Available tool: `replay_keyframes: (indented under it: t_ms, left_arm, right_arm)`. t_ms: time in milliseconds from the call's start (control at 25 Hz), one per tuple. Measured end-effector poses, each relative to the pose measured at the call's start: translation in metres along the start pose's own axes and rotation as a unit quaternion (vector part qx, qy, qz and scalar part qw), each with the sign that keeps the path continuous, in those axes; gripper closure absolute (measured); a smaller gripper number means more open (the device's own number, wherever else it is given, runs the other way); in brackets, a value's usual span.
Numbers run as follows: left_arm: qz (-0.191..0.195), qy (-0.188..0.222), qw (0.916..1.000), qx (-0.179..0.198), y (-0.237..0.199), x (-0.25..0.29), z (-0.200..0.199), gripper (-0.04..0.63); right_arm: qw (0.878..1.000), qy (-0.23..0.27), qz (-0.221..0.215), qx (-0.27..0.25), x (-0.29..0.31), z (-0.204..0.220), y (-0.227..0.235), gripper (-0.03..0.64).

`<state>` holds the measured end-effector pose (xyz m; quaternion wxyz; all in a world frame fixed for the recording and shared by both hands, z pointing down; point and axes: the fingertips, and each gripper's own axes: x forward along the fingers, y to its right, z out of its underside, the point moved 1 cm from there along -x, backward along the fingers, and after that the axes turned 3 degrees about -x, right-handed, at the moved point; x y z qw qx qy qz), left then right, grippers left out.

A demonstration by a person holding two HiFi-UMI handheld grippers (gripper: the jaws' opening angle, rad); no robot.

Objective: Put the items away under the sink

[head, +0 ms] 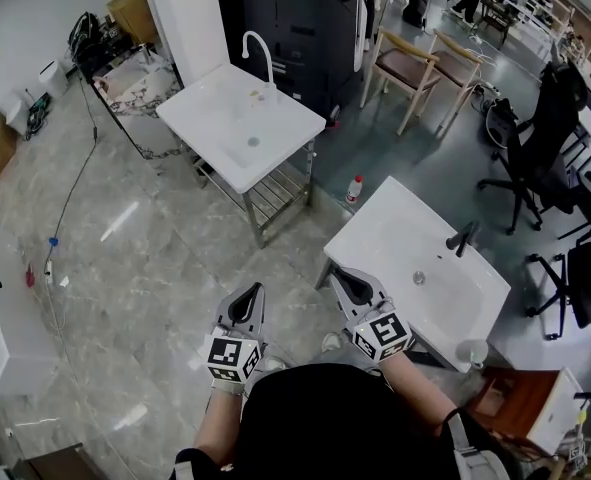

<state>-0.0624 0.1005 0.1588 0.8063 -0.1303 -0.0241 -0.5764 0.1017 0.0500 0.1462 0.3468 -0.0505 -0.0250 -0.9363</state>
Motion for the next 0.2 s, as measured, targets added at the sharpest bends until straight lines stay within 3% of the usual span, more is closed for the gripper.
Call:
replay_keyframes:
  t_ms: [200]
  left_arm:
    - [-0.003,-0.002,1.0,-0.001,-0.0044,-0.0021,0.0007,0.572]
  right_arm:
    - [1.0,-0.004,0.004,0.003,-0.0006,0.0018,-0.0002,0.568]
